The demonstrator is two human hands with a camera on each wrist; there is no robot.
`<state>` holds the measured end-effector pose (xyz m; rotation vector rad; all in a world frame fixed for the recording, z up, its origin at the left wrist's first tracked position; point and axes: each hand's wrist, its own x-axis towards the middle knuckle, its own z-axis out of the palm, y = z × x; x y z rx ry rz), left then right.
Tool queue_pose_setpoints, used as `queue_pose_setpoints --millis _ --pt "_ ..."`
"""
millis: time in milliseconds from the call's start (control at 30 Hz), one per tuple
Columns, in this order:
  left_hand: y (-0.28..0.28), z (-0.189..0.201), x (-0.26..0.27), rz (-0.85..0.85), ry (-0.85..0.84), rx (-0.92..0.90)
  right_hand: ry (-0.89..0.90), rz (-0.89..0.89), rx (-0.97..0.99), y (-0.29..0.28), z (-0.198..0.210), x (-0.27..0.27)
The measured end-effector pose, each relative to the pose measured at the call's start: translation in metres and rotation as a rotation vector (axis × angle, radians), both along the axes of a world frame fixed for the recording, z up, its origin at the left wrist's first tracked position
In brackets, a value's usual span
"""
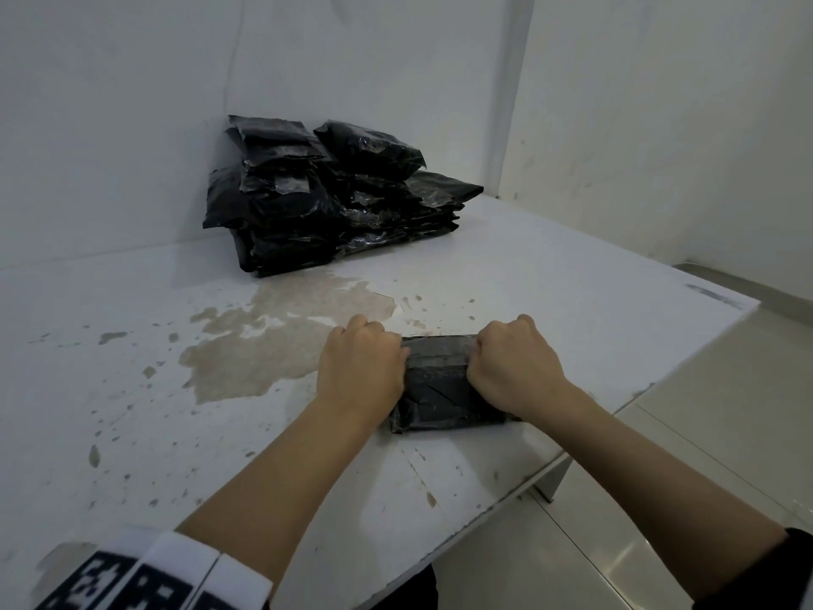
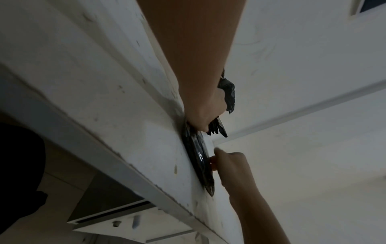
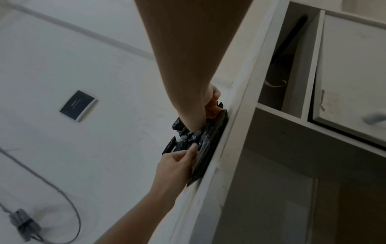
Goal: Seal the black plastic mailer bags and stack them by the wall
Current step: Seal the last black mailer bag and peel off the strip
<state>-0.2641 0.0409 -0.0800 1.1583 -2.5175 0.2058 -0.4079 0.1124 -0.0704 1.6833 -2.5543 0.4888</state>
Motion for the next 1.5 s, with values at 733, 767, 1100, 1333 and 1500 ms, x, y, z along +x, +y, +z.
queue_pose_setpoints --millis 733,767,1100,1333,1500 --pt "0.006 -0.011 0.002 0.170 0.676 0.549 -0.367 -0.297 -0.126 -0.029 -0.013 -0.008" --pt "0.007 -0.011 0.001 0.167 0.657 0.538 -0.381 -0.309 -0.145 -0.030 -0.014 -0.009" --pt "0.007 0.001 -0.009 0.284 0.461 0.491 -0.328 -0.276 -0.228 -0.012 -0.022 -0.007" --pt "0.003 0.007 -0.038 0.375 0.185 0.378 -0.272 -0.179 -0.246 -0.005 -0.027 -0.001" --pt "-0.004 0.003 -0.035 0.434 0.274 0.423 -0.287 -0.211 -0.167 -0.010 -0.026 -0.003"
